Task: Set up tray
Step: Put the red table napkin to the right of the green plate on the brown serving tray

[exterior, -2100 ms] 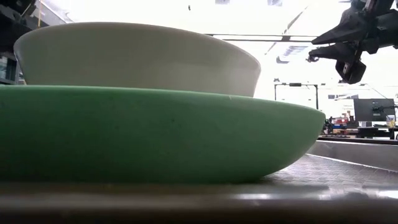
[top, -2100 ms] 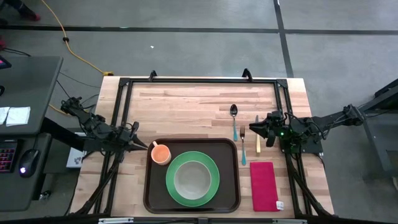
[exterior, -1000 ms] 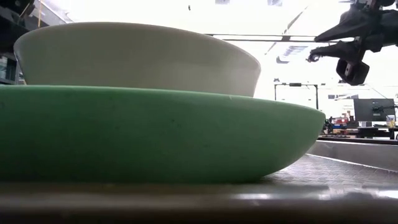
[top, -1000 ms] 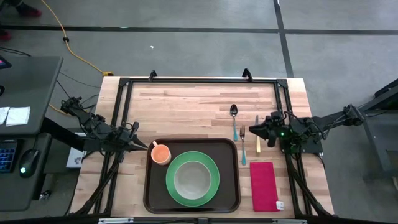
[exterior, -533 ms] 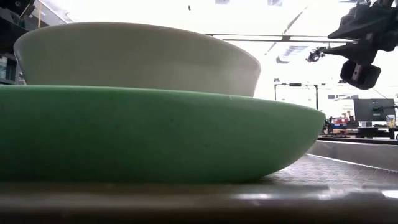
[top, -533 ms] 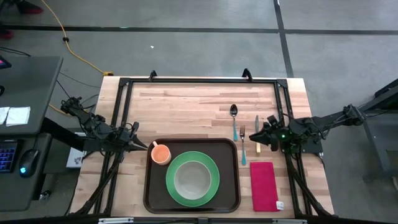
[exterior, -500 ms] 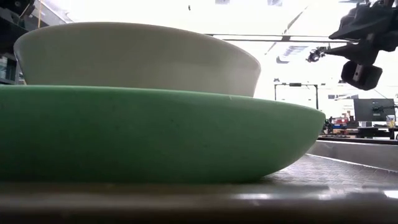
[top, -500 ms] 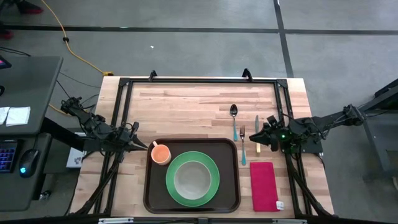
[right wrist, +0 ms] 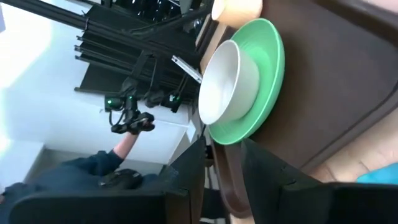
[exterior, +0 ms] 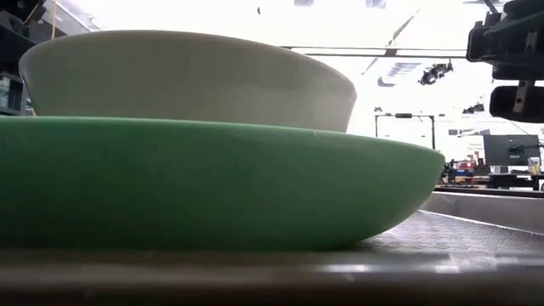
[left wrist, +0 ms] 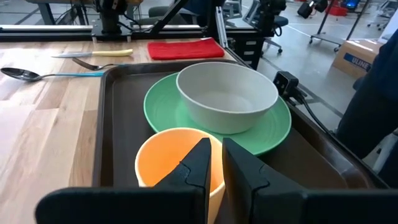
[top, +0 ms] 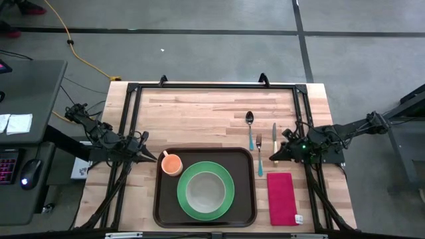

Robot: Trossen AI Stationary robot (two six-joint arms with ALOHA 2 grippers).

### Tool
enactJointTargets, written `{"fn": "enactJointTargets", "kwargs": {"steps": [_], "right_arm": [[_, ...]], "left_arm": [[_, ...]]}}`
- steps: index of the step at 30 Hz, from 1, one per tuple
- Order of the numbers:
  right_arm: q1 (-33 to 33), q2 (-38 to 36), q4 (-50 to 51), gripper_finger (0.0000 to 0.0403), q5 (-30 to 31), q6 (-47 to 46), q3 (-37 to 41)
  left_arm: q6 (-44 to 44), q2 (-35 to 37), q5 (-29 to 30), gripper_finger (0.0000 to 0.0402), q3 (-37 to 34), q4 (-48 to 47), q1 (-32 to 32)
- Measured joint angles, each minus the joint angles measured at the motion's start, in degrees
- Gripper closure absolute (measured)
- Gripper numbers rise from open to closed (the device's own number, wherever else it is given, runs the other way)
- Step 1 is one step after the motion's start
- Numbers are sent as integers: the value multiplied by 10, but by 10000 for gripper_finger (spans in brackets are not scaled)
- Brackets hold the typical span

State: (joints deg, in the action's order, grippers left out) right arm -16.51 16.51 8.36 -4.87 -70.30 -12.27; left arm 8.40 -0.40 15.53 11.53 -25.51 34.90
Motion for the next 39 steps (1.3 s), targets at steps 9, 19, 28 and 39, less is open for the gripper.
{"fn": "enactJointTargets", "kwargs": {"steps": [9,19,28,39], "right_arm": [[0,0,0,320,11,-32,0],[0,0,0,320,4,-42,0],[0,0,0,320,16,-42,0],[0,0,0,320,0,-84,0]], "left_arm": [[0,0,0,330,0,-2,0],[0,0,0,330,0,-2,0],[-5,0,1,330,0,-3,0],[-6,0,1,330,0,-4,0]]}}
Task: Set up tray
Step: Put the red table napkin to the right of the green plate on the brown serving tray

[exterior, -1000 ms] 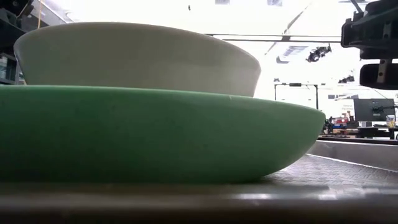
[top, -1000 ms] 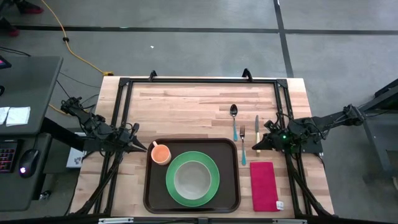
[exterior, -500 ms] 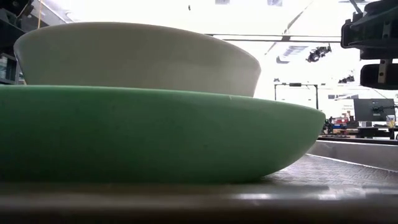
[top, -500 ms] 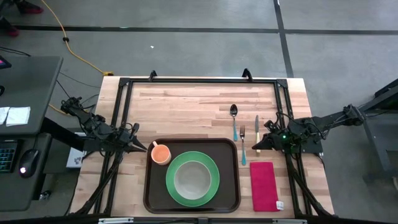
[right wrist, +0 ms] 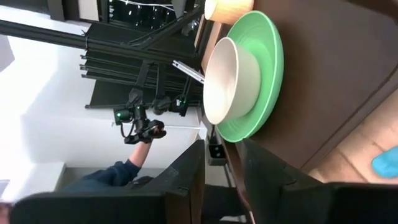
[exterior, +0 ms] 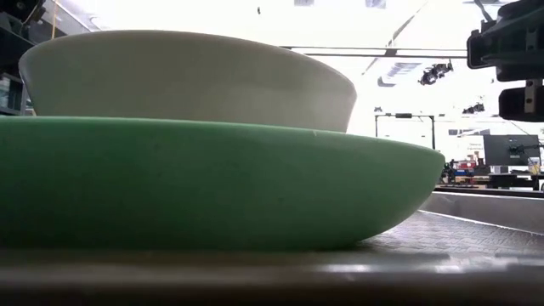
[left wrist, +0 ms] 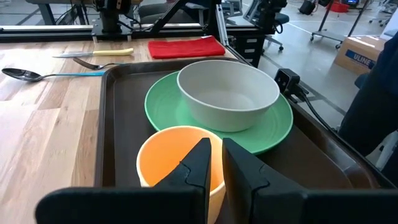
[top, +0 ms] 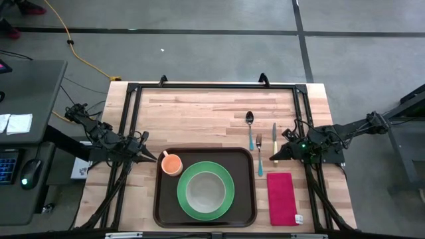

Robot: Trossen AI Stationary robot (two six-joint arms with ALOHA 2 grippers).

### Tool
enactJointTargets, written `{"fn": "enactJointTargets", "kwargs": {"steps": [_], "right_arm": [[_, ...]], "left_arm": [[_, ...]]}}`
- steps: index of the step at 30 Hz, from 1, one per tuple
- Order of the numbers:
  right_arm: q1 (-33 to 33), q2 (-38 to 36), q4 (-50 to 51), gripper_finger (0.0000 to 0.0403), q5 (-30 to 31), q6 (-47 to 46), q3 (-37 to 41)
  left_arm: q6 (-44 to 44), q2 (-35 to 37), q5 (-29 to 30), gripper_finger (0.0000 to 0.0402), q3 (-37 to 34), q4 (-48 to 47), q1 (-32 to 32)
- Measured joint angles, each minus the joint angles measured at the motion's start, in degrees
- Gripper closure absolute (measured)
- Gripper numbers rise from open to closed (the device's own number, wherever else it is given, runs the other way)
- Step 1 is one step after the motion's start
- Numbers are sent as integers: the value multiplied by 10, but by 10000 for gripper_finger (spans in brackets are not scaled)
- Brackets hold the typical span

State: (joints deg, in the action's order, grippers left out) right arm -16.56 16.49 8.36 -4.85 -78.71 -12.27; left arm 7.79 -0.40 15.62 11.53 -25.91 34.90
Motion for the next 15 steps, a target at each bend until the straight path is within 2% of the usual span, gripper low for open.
{"fn": "enactJointTargets", "kwargs": {"steps": [6,10,15], "right_arm": [[0,12,2,320,-20,-23,-11],[0,51,8,320,-22,-3,-61],[0,127,142,320,-38,11,-164]], "left_arm": [[0,0,0,330,0,0,0],[2,0,0,330,0,0,0],[0,0,-1,330,0,0,0]]}}
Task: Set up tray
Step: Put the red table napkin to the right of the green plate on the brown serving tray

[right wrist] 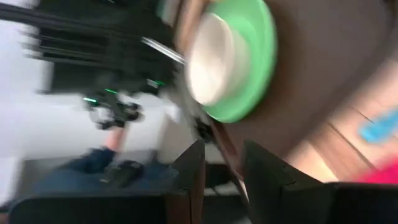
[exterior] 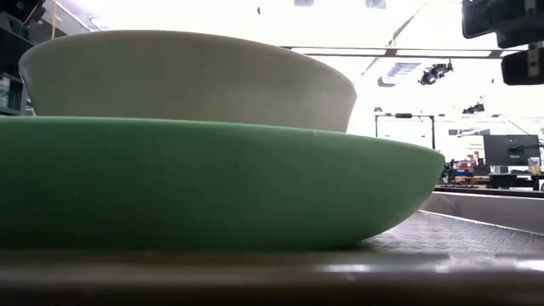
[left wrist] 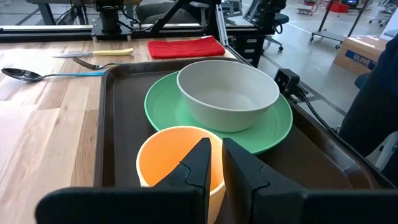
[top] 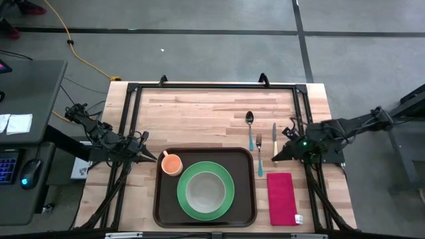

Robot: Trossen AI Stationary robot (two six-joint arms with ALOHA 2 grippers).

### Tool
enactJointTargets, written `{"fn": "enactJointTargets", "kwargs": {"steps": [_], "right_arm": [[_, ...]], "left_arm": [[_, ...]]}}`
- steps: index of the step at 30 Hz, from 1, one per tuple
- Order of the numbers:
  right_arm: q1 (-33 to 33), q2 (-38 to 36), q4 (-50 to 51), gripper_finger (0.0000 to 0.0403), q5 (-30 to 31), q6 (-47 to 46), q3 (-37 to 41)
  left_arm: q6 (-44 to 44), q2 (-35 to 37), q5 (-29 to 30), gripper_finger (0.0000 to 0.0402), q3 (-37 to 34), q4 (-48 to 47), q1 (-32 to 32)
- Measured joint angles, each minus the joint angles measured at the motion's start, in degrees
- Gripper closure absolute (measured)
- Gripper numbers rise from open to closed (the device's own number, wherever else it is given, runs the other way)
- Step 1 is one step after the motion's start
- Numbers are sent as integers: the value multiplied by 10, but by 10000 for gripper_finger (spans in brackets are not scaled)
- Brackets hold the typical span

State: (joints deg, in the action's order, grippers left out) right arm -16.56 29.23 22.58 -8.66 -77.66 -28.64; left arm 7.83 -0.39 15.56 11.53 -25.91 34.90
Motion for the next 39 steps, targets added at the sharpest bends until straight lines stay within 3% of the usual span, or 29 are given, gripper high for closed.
{"fn": "enactJointTargets", "kwargs": {"steps": [6,16,27,39], "right_arm": [[0,103,132,320,-41,-15,-106],[-63,240,166,320,-55,-89,-200],[-179,330,184,320,-2,-258,-216],[-196,411,183,320,-20,-321,-216]], "left_arm": [[0,0,0,330,0,-4,0],[0,0,-1,330,0,-13,0],[0,0,-1,330,0,-13,0],[0,0,-1,330,0,-13,0]]}}
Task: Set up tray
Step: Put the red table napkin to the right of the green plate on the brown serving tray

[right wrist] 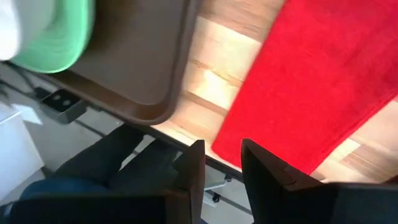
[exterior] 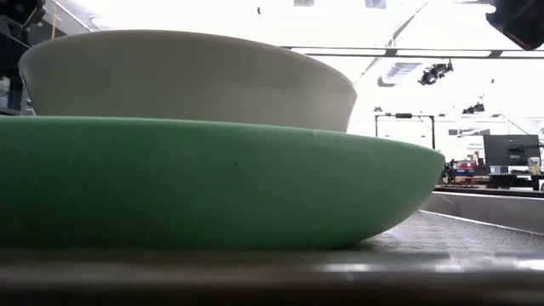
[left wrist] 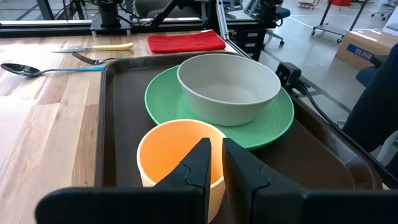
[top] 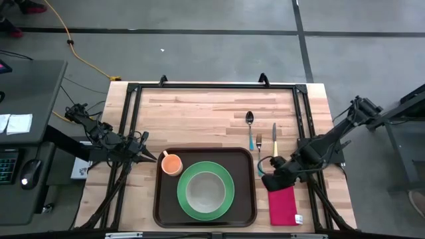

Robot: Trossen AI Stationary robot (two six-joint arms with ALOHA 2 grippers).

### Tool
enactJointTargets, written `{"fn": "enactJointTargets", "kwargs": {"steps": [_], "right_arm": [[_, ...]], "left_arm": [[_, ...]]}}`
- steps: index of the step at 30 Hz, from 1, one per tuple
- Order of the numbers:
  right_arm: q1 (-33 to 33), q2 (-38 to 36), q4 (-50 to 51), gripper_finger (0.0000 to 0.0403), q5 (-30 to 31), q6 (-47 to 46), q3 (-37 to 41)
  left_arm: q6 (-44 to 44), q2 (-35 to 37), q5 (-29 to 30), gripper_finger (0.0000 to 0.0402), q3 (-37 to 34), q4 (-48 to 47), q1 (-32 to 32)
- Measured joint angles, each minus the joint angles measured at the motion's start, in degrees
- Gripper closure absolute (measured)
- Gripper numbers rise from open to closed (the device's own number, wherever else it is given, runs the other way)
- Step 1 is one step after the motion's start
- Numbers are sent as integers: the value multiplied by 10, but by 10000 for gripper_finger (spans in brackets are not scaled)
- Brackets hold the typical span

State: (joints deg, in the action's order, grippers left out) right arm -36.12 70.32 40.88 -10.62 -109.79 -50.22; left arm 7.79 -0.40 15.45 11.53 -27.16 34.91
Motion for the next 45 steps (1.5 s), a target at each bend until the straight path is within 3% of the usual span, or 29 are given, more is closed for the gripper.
{"fn": "enactJointTargets", "kwargs": {"steps": [7,23,32,45], "right_arm": [[0,51,0,320,-41,-12,0],[0,110,-26,320,-14,-7,0],[2,115,-25,320,20,21,0],[5,115,-26,320,-4,23,1]], "left_arm": [[0,0,0,330,0,-3,0],[0,0,0,330,0,-13,0],[0,0,0,330,0,-13,0],[0,0,0,330,0,-13,0]]}}
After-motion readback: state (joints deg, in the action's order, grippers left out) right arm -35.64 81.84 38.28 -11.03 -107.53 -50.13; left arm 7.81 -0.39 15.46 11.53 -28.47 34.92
